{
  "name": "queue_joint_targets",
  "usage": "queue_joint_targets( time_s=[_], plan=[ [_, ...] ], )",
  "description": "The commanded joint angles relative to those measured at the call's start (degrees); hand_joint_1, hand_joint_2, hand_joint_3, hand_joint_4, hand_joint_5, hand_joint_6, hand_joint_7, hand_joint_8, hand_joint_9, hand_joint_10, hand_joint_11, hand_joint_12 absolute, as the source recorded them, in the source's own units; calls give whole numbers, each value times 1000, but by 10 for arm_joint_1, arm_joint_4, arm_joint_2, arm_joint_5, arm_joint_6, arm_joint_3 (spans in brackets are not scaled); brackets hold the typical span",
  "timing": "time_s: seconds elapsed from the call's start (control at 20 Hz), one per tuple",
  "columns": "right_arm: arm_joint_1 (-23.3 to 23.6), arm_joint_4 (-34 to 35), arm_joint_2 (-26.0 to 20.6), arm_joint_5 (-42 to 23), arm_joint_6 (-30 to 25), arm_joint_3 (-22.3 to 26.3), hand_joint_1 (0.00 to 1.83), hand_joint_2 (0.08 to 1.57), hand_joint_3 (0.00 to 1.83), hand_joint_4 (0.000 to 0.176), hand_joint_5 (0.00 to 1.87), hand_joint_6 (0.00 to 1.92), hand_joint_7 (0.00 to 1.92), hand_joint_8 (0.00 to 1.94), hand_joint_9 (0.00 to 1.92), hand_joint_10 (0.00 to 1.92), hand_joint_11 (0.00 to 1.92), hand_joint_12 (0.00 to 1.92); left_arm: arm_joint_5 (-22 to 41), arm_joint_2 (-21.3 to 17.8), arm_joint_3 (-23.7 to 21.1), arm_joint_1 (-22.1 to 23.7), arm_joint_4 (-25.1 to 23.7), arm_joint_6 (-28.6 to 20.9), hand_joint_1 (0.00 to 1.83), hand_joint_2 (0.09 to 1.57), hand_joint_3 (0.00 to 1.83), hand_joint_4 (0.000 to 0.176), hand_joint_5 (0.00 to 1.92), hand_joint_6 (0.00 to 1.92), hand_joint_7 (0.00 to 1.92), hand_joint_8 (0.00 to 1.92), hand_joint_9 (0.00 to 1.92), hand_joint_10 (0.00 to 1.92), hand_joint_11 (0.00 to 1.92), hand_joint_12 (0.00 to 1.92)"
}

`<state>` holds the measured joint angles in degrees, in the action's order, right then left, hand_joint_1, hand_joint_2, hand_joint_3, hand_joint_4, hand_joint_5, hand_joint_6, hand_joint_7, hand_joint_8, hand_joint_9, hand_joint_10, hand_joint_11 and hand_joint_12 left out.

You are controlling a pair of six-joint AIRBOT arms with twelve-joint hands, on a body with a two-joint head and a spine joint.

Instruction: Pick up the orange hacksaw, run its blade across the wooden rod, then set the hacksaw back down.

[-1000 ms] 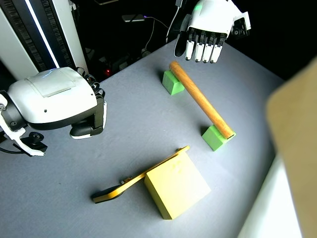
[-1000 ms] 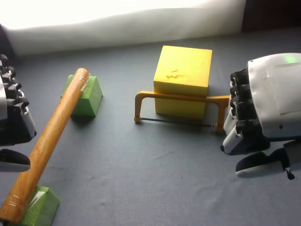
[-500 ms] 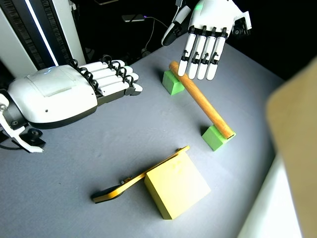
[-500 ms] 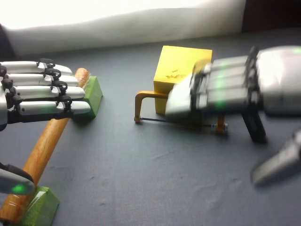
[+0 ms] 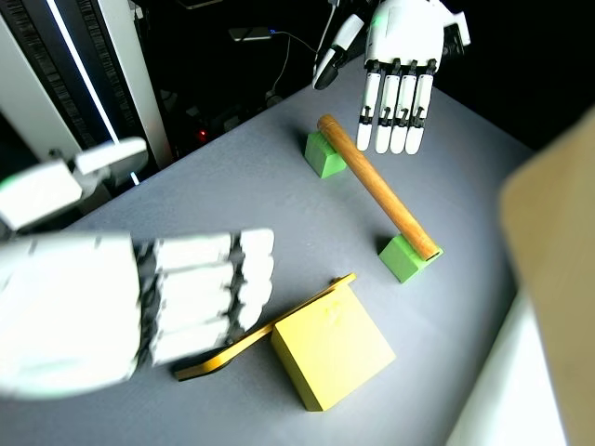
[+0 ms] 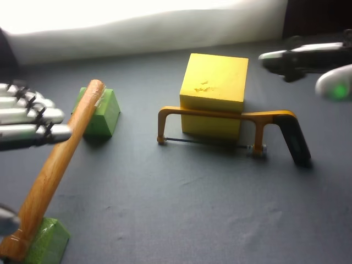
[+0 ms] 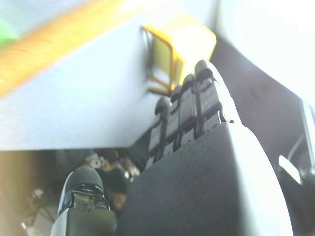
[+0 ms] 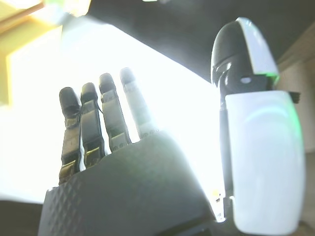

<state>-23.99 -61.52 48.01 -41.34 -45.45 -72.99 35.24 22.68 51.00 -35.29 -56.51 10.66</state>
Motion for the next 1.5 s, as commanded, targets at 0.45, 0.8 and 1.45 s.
queue_joint_targets(
  time_s=[0.45, 0.8, 1.45],
  plan=[
    [-112, 76, 20, -141, -51, -104, 469, 1024, 0, 0, 62, 2, 91, 0, 111, 0, 0, 592, 23, -115, -74, -32, -31, -58, 0, 1120, 1, 0, 92, 3, 101, 4, 85, 4, 0, 275],
    [-204, 219, 72, -165, -34, -170, 749, 1038, 1, 0, 48, 5, 68, 4, 72, 5, 0, 432, -19, -129, -107, -68, -76, -73, 0, 1134, 1, 0, 104, 5, 100, 5, 83, 5, 0, 301],
    [-313, 391, 145, -284, 10, -213, 865, 1058, 3, 0, 109, 5, 105, 3, 127, 5, 0, 738, -129, -94, -125, -88, -79, -94, 0, 1131, 0, 0, 117, 3, 108, 0, 97, 1, 0, 363]
  ],
)
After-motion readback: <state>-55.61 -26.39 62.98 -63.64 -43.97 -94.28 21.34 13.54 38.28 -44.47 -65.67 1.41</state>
